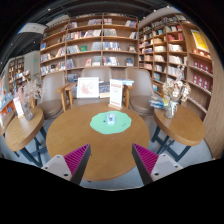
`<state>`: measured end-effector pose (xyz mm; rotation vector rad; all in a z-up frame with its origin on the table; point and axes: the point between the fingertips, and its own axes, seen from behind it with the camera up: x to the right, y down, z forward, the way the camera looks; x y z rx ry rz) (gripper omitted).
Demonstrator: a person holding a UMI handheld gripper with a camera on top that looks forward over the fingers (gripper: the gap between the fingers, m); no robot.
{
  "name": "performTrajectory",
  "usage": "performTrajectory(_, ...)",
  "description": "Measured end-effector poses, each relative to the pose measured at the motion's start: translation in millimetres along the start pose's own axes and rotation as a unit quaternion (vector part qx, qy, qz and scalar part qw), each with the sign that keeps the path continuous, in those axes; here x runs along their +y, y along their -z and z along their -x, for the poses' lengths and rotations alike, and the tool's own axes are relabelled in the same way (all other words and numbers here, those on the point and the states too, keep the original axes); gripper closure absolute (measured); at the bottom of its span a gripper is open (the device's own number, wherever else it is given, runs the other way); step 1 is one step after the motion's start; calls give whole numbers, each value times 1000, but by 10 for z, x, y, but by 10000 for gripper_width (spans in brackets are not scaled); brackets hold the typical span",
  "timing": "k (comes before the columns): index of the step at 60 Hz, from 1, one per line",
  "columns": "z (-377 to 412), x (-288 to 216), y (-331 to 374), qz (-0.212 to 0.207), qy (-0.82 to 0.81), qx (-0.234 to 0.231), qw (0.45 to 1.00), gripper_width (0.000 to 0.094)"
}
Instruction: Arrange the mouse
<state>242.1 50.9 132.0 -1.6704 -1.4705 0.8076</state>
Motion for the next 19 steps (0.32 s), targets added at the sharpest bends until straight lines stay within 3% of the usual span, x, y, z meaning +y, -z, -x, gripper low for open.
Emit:
performTrajectory(9, -53, 359, 391, 3, 26, 4, 1000, 84)
performTrajectory(19, -14, 387, 539, -12, 27, -4, 1000, 81)
